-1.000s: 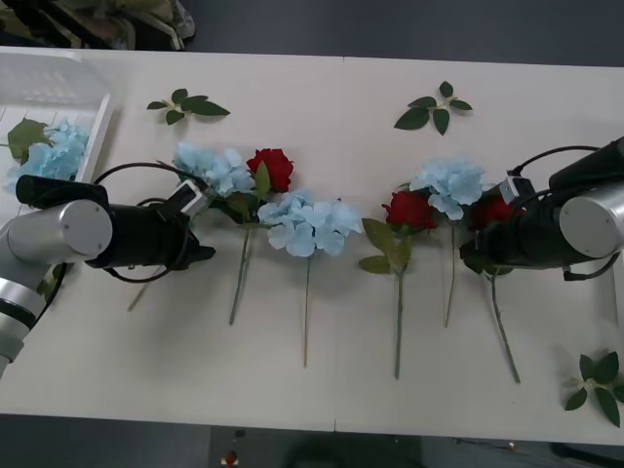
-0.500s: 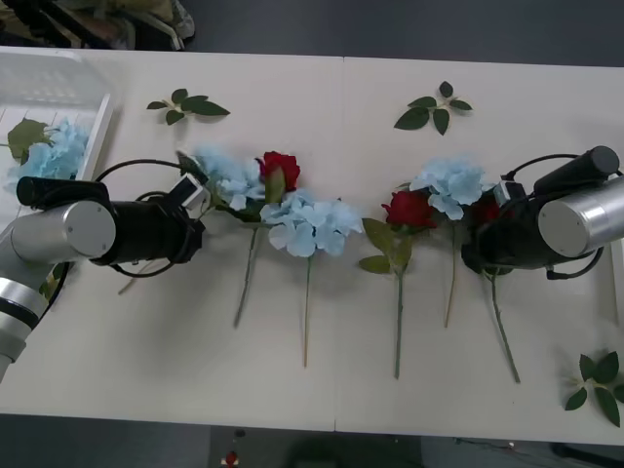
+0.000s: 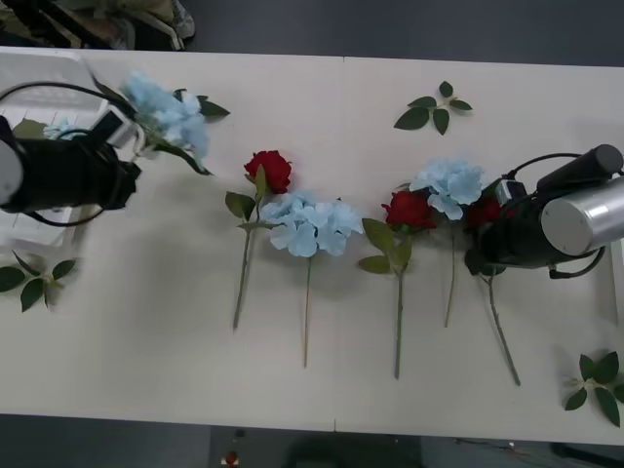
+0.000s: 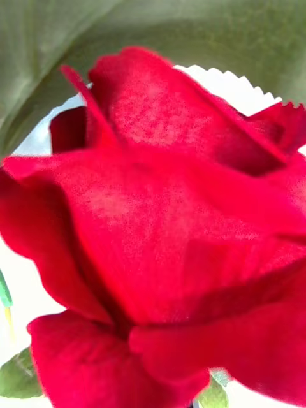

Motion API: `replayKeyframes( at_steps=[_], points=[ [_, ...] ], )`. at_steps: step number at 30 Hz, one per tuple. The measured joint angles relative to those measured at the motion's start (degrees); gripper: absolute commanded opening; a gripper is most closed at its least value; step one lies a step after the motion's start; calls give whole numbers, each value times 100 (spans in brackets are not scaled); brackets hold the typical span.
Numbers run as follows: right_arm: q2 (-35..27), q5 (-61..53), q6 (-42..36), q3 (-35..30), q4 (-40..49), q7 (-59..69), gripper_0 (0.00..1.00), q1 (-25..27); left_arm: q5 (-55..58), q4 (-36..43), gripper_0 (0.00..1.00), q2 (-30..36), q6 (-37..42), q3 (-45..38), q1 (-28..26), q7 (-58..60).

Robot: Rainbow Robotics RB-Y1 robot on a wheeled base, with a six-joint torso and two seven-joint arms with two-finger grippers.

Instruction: Put the red flowers into the right box and the blue flowers into the left box

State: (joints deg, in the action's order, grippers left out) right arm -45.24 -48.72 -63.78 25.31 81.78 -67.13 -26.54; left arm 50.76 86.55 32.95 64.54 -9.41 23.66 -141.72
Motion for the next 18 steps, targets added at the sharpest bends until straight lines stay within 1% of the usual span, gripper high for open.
replayKeyframes(
  at_steps=[4, 6, 8, 10, 13, 15, 18],
  points=[
    [-136, -180, -5, -14, -2, 0, 0, -29, -871, 629, 0, 413, 701, -747, 4, 0],
    [-217, -385, -110, -125, 4, -1, 0, -58, -1274, 811, 0, 676, 811, -891, 5, 0],
    [-283, -508, -470, -416, 48, -26, 0, -82, -1565, 876, 0, 940, 814, -942, 8, 0],
    [-331, -509, -841, -827, 159, -189, 0, -81, -1792, 872, 0, 1118, 811, -943, 11, 0],
    [-390, -509, -1492, -1653, 390, -984, 0, -81, -2318, 744, 0, 1186, 692, -944, 15, 1],
    [-429, -508, -1858, -2252, 516, -1478, 0, -81, -2607, 509, 0, 1184, 452, -944, 15, 11],
    [-545, -473, -2360, -3055, 580, -1653, 0, -81, -3125, -49, 0, 1181, -90, -943, 19, 147]
  ],
)
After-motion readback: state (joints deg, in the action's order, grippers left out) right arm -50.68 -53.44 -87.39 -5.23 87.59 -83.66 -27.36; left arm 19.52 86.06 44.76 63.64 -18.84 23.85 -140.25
